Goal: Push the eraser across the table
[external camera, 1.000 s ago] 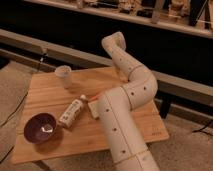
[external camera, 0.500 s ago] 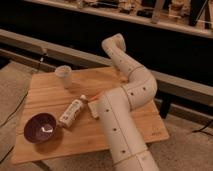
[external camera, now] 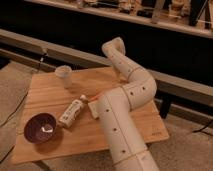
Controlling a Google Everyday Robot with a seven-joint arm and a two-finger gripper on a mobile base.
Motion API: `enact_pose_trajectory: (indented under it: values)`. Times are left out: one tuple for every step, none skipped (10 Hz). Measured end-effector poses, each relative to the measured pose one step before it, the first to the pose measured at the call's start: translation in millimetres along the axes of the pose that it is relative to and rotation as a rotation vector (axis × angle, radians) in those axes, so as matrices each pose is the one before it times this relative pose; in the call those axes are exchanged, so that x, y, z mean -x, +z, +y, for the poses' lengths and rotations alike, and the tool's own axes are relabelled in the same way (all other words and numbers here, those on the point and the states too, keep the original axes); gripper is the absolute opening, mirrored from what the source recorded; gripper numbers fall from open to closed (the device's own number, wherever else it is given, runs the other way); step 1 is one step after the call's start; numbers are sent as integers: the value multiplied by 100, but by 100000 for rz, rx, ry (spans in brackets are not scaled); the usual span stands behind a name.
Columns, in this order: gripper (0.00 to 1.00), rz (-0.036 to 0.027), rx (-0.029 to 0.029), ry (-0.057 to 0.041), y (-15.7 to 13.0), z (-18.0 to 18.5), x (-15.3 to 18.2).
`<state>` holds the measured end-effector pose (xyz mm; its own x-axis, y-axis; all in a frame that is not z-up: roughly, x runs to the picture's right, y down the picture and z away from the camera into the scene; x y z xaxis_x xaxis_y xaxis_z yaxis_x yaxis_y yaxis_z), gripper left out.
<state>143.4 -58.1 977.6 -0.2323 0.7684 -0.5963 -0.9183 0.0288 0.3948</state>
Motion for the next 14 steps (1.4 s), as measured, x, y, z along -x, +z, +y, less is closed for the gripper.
enact_pose_trajectory:
  values:
    - [58,631,1821,39,72,113,-59]
    - [58,1753,5047,604,276,195,-181]
    - [58,655,1942,136,110,14,-67]
    - [58,418,1838,-83,20,-36,-17]
    - [58,232,1742,-329,-48,-178,31]
    - [58,-611,1145,-1059,-327,131,160]
    - [55,-1762,1353,-1078,-807,268,411]
    - [45,-3491,1906,-1655,-1392,503,811]
    - [34,-1602,1227,-1029,-804,122,396]
    - [23,-53,396,-877,-21,41,17]
    - [13,401,285,-653,165,64,-99]
    - [3,1028,433,-320,664,-71,-238]
    - [0,788,441,10,479,-224,-172]
    - [0,673,216,154,444,-273,-144]
